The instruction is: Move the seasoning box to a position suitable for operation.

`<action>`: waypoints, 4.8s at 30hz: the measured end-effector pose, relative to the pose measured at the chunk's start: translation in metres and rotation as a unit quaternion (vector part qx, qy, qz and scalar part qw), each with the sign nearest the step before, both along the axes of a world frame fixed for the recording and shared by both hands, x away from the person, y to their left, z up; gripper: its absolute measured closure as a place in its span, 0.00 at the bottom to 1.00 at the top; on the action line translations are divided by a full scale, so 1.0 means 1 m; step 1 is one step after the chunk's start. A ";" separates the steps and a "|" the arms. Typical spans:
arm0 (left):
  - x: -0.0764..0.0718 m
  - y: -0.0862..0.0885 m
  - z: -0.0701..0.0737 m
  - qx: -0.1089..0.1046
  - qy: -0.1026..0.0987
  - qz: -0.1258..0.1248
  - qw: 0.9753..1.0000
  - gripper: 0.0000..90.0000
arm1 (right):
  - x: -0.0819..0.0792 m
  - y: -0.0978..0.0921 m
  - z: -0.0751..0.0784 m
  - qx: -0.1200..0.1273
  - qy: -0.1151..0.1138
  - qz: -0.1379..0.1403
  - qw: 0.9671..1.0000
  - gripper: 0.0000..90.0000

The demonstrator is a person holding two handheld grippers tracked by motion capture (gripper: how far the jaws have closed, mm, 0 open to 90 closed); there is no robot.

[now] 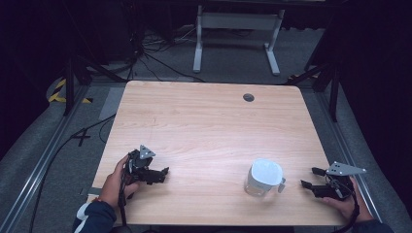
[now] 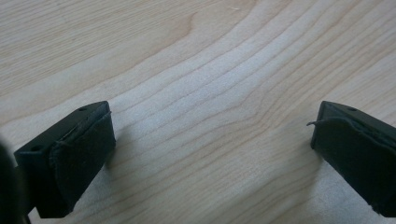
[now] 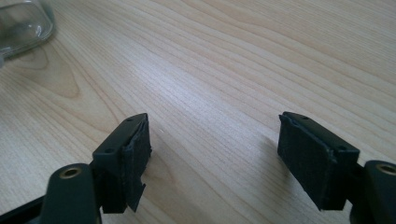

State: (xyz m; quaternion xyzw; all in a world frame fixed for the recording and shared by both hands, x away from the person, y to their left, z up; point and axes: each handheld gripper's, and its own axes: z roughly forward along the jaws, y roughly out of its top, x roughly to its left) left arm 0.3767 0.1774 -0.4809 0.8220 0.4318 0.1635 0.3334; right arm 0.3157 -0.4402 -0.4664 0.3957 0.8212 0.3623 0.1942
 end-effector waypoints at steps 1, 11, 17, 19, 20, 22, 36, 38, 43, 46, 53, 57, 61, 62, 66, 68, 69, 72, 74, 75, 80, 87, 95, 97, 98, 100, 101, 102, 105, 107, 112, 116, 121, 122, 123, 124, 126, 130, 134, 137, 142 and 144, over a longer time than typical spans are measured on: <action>0.000 0.000 0.001 0.000 0.008 -0.003 1.000 0.00 | 0.000 0.000 0.000 0.000 -0.001 -0.001 1.000 0.28; 0.008 -0.012 0.000 0.001 -0.001 -0.070 0.998 0.00 | -0.001 -0.001 0.005 -0.003 0.008 -0.010 1.000 0.49; 0.011 -0.023 0.001 0.003 -0.002 -0.129 0.992 0.00 | -0.004 0.004 0.023 0.031 -0.022 -0.008 0.999 0.67; 0.011 -0.025 0.002 0.004 0.003 -0.129 0.992 0.00 | -0.008 0.006 0.035 0.050 -0.032 -0.007 0.998 0.72; 0.011 -0.025 0.002 0.004 0.003 -0.129 0.992 0.00 | -0.008 0.006 0.035 0.050 -0.032 -0.007 0.998 0.72; 0.011 -0.025 0.002 0.006 0.002 -0.132 0.991 0.00 | -0.012 0.011 0.045 0.064 -0.045 0.004 0.997 0.77; 0.010 -0.035 0.002 0.006 0.002 -0.145 0.989 0.00 | -0.027 0.083 0.104 0.078 -0.088 0.130 0.984 0.99; 0.010 -0.039 0.001 0.003 -0.003 -0.147 0.989 0.00 | -0.026 0.090 0.105 0.077 -0.086 0.143 0.983 0.99; 0.009 -0.043 0.001 0.004 -0.003 -0.146 0.989 0.00 | -0.026 0.101 0.103 0.067 -0.084 0.168 0.980 0.99; 0.009 -0.044 0.002 0.005 -0.001 -0.148 0.989 0.00 | -0.025 0.107 0.099 0.053 -0.079 0.176 0.980 0.99; 0.008 -0.044 0.002 0.004 0.002 -0.145 0.989 0.01 | -0.023 0.107 0.095 0.053 -0.078 0.173 0.980 1.00; 0.008 -0.045 0.002 0.004 0.002 -0.145 0.989 0.00 | -0.024 0.106 0.095 0.051 -0.082 0.170 0.981 1.00; 0.007 -0.045 0.002 0.005 0.002 -0.141 0.990 0.01 | -0.025 0.105 0.094 0.052 -0.083 0.170 0.980 1.00; 0.007 -0.045 0.002 0.004 0.001 -0.138 0.990 0.01 | -0.025 0.105 0.094 0.053 -0.084 0.170 0.980 1.00; 0.005 -0.046 0.004 0.007 0.001 -0.137 0.990 0.05 | -0.026 0.105 0.094 0.051 -0.085 0.172 0.980 1.00; 0.005 -0.049 0.007 -0.002 -0.001 -0.139 0.990 0.17 | -0.027 0.105 0.094 0.051 -0.085 0.172 0.980 1.00; 0.005 -0.049 0.007 -0.002 -0.001 -0.139 0.990 0.24 | -0.027 0.105 0.094 0.051 -0.085 0.172 0.980 1.00; 0.005 -0.056 0.011 0.006 -0.005 -0.156 0.988 0.28 | -0.028 0.105 0.095 0.045 -0.088 0.174 0.980 1.00; 0.003 -0.062 0.013 0.002 -0.017 -0.164 0.986 0.32 | -0.028 0.105 0.095 0.046 -0.087 0.174 0.980 1.00; 0.003 -0.065 0.016 -0.001 -0.019 -0.169 0.985 0.33 | -0.029 0.104 0.094 0.046 -0.087 0.173 0.980 1.00; 0.000 -0.085 0.035 -0.032 -0.048 -0.194 0.979 0.36 | -0.029 0.103 0.094 0.046 -0.086 0.171 0.980 1.00; -0.008 -0.132 0.061 -0.050 -0.080 -0.251 0.963 0.40 | -0.029 0.100 0.091 0.040 -0.083 0.162 0.983 1.00; -0.016 -0.179 0.085 -0.068 -0.108 -0.311 0.942 0.60 | -0.029 0.102 0.090 0.040 -0.080 0.163 0.982 1.00; -0.017 -0.189 0.088 -0.069 -0.110 -0.320 0.939 0.63 | -0.029 0.103 0.089 0.039 -0.083 0.164 0.982 1.00; -0.017 -0.193 0.089 -0.072 -0.111 -0.323 0.937 0.64 | -0.029 0.103 0.089 0.040 -0.082 0.166 0.982 1.00; -0.017 -0.198 0.091 -0.078 -0.113 -0.325 0.936 0.68 | -0.028 0.103 0.089 0.039 -0.083 0.166 0.982 1.00; -0.017 -0.198 0.091 -0.078 -0.113 -0.325 0.936 0.69 | -0.028 0.103 0.089 0.039 -0.083 0.166 0.982 1.00; -0.017 -0.200 0.093 -0.080 -0.117 -0.327 0.934 0.71 | -0.028 0.102 0.089 0.041 -0.082 0.164 0.982 1.00; -0.017 -0.201 0.096 -0.088 -0.118 -0.334 0.931 0.78 | -0.028 0.102 0.088 0.042 -0.080 0.165 0.982 1.00; -0.017 -0.202 0.097 -0.100 -0.116 -0.337 0.929 0.82 | -0.028 0.102 0.088 0.041 -0.081 0.166 0.982 1.00; -0.018 -0.208 0.100 -0.109 -0.120 -0.350 0.923 0.95 | -0.027 0.102 0.087 0.039 -0.079 0.166 0.982 1.00; -0.021 -0.217 0.104 -0.106 -0.125 -0.362 0.918 0.95 | -0.027 0.102 0.086 0.041 -0.077 0.165 0.982 1.00; -0.019 -0.223 0.106 -0.110 -0.119 -0.367 0.916 0.95 | -0.026 0.102 0.086 0.047 -0.075 0.169 0.982 1.00; -0.020 -0.226 0.110 -0.111 -0.123 -0.368 0.915 0.95 | -0.026 0.103 0.086 0.042 -0.076 0.170 0.982 1.00; -0.020 -0.226 0.110 -0.111 -0.123 -0.368 0.915 0.95 | -0.026 0.103 0.086 0.042 -0.076 0.170 0.982 1.00; -0.021 -0.227 0.112 -0.112 -0.124 -0.371 0.913 0.95 | -0.026 0.104 0.086 0.041 -0.075 0.170 0.982 1.00; -0.022 -0.231 0.116 -0.107 -0.127 -0.378 0.911 0.94 | -0.026 0.104 0.085 0.042 -0.075 0.170 0.982 1.00; -0.022 -0.236 0.121 -0.105 -0.128 -0.379 0.910 0.93 | -0.026 0.104 0.085 0.039 -0.071 0.173 0.982 1.00; -0.023 -0.243 0.125 -0.103 -0.133 -0.385 0.907 0.93 | -0.026 0.104 0.085 0.037 -0.070 0.173 0.982 1.00; -0.024 -0.249 0.129 -0.100 -0.137 -0.391 0.905 0.92 | -0.026 0.103 0.085 0.037 -0.072 0.171 0.982 1.00; -0.025 -0.256 0.133 -0.100 -0.141 -0.398 0.901 0.91 | -0.027 0.102 0.084 0.035 -0.071 0.171 0.982 1.00; -0.026 -0.259 0.135 -0.097 -0.145 -0.400 0.900 0.91 | -0.027 0.101 0.084 0.035 -0.070 0.171 0.982 1.00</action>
